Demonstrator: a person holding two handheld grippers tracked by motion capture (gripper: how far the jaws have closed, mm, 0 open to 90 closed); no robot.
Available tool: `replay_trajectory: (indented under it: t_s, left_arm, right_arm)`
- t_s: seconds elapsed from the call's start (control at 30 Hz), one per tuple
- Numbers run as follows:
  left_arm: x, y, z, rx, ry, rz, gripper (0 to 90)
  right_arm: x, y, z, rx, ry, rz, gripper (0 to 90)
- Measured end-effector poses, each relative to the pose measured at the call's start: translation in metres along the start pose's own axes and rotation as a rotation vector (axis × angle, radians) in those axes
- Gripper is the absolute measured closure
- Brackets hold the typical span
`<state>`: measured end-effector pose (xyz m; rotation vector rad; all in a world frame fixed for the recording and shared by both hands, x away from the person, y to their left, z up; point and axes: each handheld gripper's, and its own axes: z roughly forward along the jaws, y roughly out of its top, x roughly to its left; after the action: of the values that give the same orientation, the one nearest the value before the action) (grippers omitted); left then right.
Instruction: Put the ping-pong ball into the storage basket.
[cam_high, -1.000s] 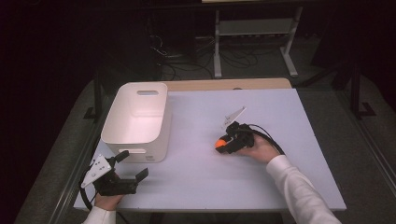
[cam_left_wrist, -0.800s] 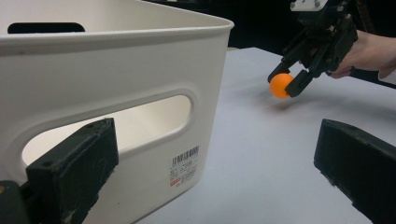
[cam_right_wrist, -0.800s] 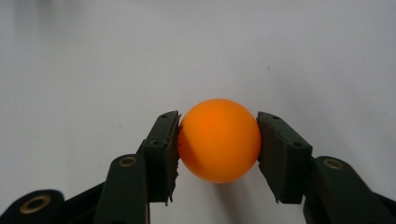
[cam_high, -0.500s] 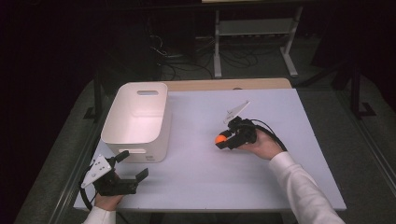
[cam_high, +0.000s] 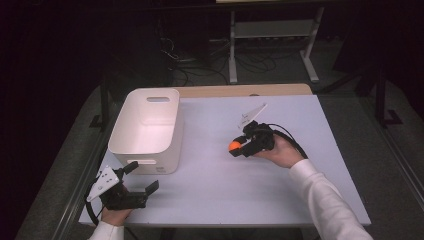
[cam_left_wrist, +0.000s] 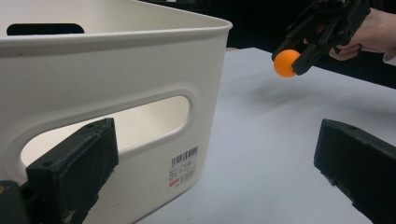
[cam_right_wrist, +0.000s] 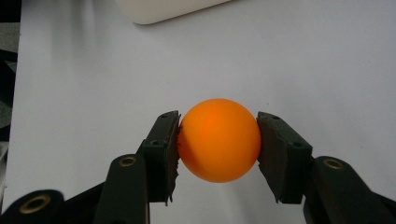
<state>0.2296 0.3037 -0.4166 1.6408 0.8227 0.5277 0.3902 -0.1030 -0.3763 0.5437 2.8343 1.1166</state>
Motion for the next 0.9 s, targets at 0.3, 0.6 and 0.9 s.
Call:
replay_trajectory:
  t_s: [0.3, 0.6, 0.9]
  left_arm:
    - [0.000, 0.000, 0.000, 0.000, 0.000, 0.001, 0.0]
    - [0.000, 0.000, -0.001, 0.003, 0.000, 0.005, 0.0]
    - [0.000, 0.000, 0.000, -0.006, -0.001, -0.002, 0.0]
  right_arm:
    - [0.002, 0.011, -0.004, -0.008, 0.004, -0.022, 49.2]
    - [0.005, 0.023, -0.010, -0.015, 0.002, -0.030, 49.2]
    - [0.007, 0.033, -0.014, -0.022, 0.007, -0.043, 49.1]
